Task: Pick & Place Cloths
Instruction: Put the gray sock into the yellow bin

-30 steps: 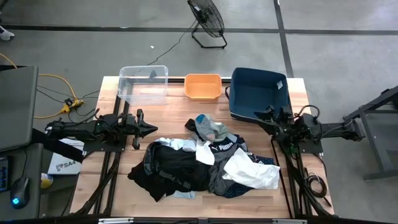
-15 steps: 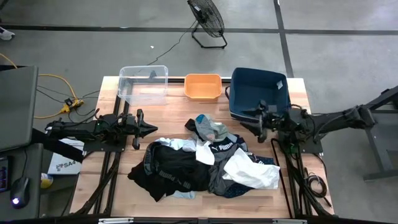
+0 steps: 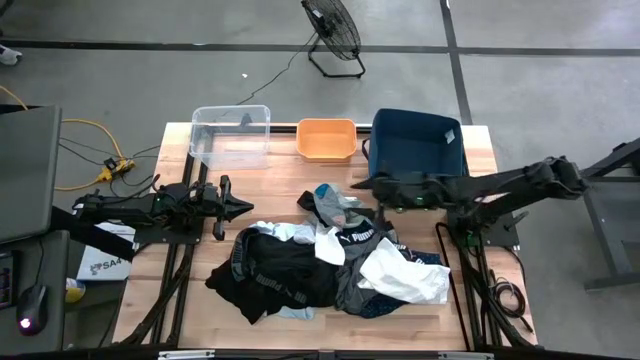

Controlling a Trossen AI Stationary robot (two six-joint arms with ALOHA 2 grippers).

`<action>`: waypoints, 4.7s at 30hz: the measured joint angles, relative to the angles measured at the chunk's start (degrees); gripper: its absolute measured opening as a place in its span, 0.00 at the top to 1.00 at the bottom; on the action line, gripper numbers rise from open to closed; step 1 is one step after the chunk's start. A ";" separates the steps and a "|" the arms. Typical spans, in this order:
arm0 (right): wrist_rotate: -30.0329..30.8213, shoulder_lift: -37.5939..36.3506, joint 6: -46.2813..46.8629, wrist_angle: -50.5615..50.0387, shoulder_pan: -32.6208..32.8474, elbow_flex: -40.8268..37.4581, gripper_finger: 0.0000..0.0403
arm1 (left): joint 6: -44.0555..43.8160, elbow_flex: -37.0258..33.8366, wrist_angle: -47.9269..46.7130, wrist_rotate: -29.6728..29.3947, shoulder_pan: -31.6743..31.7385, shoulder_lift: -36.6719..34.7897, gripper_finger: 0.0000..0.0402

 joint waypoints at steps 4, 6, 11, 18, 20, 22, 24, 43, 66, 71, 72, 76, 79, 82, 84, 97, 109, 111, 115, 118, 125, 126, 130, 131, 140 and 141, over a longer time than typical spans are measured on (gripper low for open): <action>-2.16 6.24 -1.00 -7.03 -2.29 5.56 0.32 | 0.00 0.00 0.00 0.01 0.01 0.00 0.97; -4.08 8.85 -1.64 -8.98 -3.58 7.50 0.32 | 0.00 0.00 0.00 0.00 0.02 0.00 0.97; -9.68 13.40 -1.39 -8.68 -6.69 9.16 0.32 | 0.00 0.00 0.00 0.00 0.01 0.00 0.97; -11.97 19.74 1.64 -7.33 -7.31 9.17 0.32 | 0.00 0.00 -0.02 0.00 0.02 0.00 0.97; -11.83 21.66 0.88 -7.14 -6.62 9.17 0.32 | 0.00 0.00 -0.02 0.00 0.01 0.00 0.97; -11.61 23.31 -0.12 -7.14 -6.05 9.17 0.32 | 0.00 0.00 0.00 0.01 0.01 0.00 0.97; -10.79 24.45 -0.18 -7.11 -5.68 9.17 0.32 | 0.00 0.00 0.00 0.00 0.02 0.00 0.97; -10.52 28.23 1.43 -6.33 -5.43 9.18 0.49 | 0.00 0.00 -0.01 0.00 0.02 0.00 0.97; -10.27 26.49 1.87 0.41 -5.43 9.17 0.96 | 0.00 0.00 0.00 0.04 0.02 0.00 0.97; -10.74 24.52 1.86 1.70 -5.43 9.19 0.99 | 0.00 0.00 0.00 0.04 0.01 0.00 0.97; -11.16 24.47 1.85 1.73 -5.43 9.19 0.99 | 0.00 0.00 0.00 0.04 0.01 0.00 0.97; -14.68 24.56 1.79 -0.38 -5.43 9.19 0.98 | 0.00 0.00 0.00 0.04 0.02 0.00 0.97; -14.85 25.29 1.72 -2.92 -5.41 9.19 0.92 | 0.00 -0.01 -0.01 0.04 0.00 0.00 0.97; -14.86 25.40 1.83 -4.46 -5.43 9.15 0.80 | 0.00 -0.02 -0.02 0.04 0.02 0.00 0.97; -13.52 25.35 1.74 -4.53 -5.43 9.19 0.71 | 0.00 0.00 -0.02 0.04 0.00 0.00 0.97; -10.40 28.51 -1.85 -3.86 -5.54 9.17 0.55 | 0.00 0.00 0.00 -0.02 0.02 0.00 0.97; -8.78 30.49 -2.88 -4.31 -6.25 9.17 0.66 | 0.00 -0.02 -0.02 0.15 0.00 0.00 0.97; -8.77 30.59 -2.89 -4.30 -6.36 9.17 0.70 | 0.00 0.00 -0.02 0.16 0.02 0.00 0.97; -8.77 30.57 -2.89 -3.11 -6.36 9.17 0.82 | 0.00 0.00 -0.02 0.18 0.01 0.00 0.97; -8.86 30.55 -2.89 -1.42 -6.35 9.17 0.95 | 0.00 0.00 -0.02 0.20 0.02 0.00 0.97; -8.96 30.01 -2.74 -0.53 -6.33 9.46 0.98 | 0.00 -0.02 -0.02 0.26 0.02 0.00 0.97; -8.94 29.90 -2.69 -0.66 -6.33 9.98 0.99 | 0.00 0.00 -0.02 0.24 0.00 0.00 0.97; -7.74 28.39 -2.69 -1.29 -6.28 12.58 0.99 | 0.00 0.00 -0.03 0.26 0.02 0.00 0.97; -6.88 28.31 -2.75 -1.07 -6.28 13.71 0.99 | 0.00 0.00 -0.02 0.26 0.01 0.00 0.97; 0.65 26.22 -5.52 -1.70 -8.76 20.82 0.99 | 0.00 0.00 -0.04 0.38 0.01 0.00 0.97; 1.21 26.22 -5.88 -2.12 -9.25 21.32 0.99 | 0.00 0.00 -0.07 0.39 0.01 0.02 0.97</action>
